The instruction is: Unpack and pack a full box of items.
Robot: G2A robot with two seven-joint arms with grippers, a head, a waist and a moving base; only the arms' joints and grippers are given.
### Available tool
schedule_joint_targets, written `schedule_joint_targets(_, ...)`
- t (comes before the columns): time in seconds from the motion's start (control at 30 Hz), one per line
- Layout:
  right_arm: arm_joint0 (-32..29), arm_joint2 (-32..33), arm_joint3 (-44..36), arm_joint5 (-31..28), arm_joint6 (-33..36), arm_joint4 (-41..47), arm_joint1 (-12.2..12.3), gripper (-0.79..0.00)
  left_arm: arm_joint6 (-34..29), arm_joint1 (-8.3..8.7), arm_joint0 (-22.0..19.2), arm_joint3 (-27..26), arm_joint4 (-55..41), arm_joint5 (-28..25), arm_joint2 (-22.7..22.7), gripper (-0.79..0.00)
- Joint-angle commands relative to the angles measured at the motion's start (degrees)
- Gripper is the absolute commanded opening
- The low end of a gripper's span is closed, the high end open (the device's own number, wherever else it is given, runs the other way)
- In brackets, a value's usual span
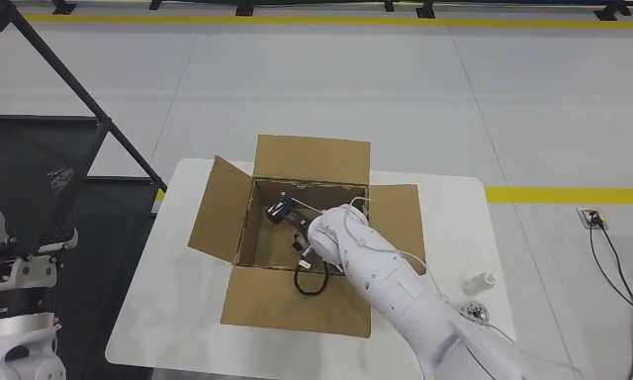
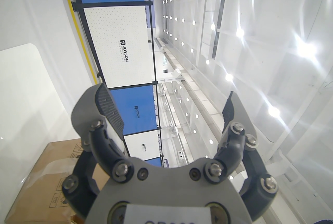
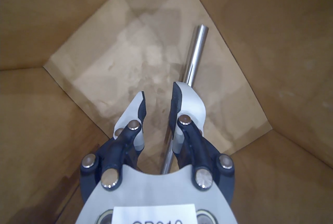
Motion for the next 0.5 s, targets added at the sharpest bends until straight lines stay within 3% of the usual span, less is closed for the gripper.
schedule_joint_targets(0.0,-2.3,1.4,-5.9,1.4,0.0,-1.6,1.6,-0.523,0.0,-0.01,0.0,-0.1,0.0,0.0,0.1,0.000)
schedule_joint_targets(0.13,-10.5,7.4,-25.2,4.5,4.1,-7.4,6.3,-0.502,0.3,-0.04,0.1,-0.3,0.2,0.1,0.2,0.000)
schedule_joint_targets(0.27,-23.3,15.9,-49.8,4.2,11.8,-15.1,11.1,-0.440,0.2,-0.08,0.2,-0.8,0.5,0.2,0.6,0.000)
schedule_joint_targets(0.4,-34.1,22.8,-67.0,2.0,14.2,-19.5,13.7,-0.385,0.3,-0.08,0.2,-0.7,0.5,0.2,0.6,0.000)
schedule_joint_targets(0.43,-36.3,24.3,-70.0,1.6,14.4,-20.2,14.1,-0.308,0.3,-0.08,0.2,-0.7,0.5,0.2,0.6,0.000)
schedule_joint_targets(0.47,-38.2,26.0,-73.0,1.2,14.6,-21.0,14.5,-0.163,0.3,-0.08,0.2,-0.7,0.5,0.2,0.6,0.000)
